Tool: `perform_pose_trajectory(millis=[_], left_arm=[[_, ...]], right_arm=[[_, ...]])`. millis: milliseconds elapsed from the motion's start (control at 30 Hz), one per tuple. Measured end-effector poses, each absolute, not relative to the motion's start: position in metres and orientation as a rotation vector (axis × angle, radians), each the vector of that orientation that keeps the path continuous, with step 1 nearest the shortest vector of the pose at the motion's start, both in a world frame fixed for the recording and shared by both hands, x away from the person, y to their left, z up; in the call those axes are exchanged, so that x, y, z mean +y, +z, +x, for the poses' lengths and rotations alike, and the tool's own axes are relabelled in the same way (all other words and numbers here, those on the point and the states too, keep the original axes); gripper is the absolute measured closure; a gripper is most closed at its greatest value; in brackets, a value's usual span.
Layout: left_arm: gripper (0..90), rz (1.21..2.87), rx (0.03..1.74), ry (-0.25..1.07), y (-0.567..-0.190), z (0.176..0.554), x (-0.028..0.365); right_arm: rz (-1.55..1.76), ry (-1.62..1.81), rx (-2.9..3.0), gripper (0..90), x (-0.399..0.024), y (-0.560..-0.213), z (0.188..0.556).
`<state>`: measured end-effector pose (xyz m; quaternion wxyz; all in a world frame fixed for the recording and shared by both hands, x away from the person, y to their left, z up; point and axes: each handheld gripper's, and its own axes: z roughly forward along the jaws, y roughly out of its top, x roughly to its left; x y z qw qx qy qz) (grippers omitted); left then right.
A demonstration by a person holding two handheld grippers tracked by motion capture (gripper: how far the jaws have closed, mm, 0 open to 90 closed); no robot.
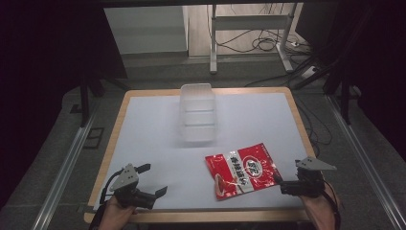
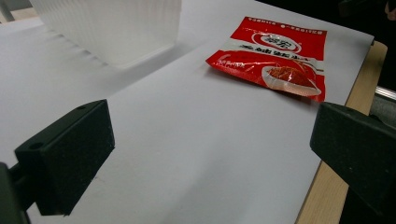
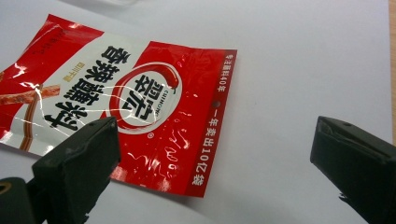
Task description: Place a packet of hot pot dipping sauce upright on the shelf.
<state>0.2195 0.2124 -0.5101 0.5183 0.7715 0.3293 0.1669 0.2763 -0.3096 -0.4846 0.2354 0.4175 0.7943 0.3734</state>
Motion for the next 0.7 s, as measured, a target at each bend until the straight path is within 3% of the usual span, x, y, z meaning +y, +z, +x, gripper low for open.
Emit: perform_pose_trajectory(millis=[700], left_arm=[[0.0, 1.864, 0.782, 0.4, -0.51, 0.219, 0.211]], right_arm=[[1.156, 1.013, 2.347, 1.7, -0.289, -0.508, 0.316]])
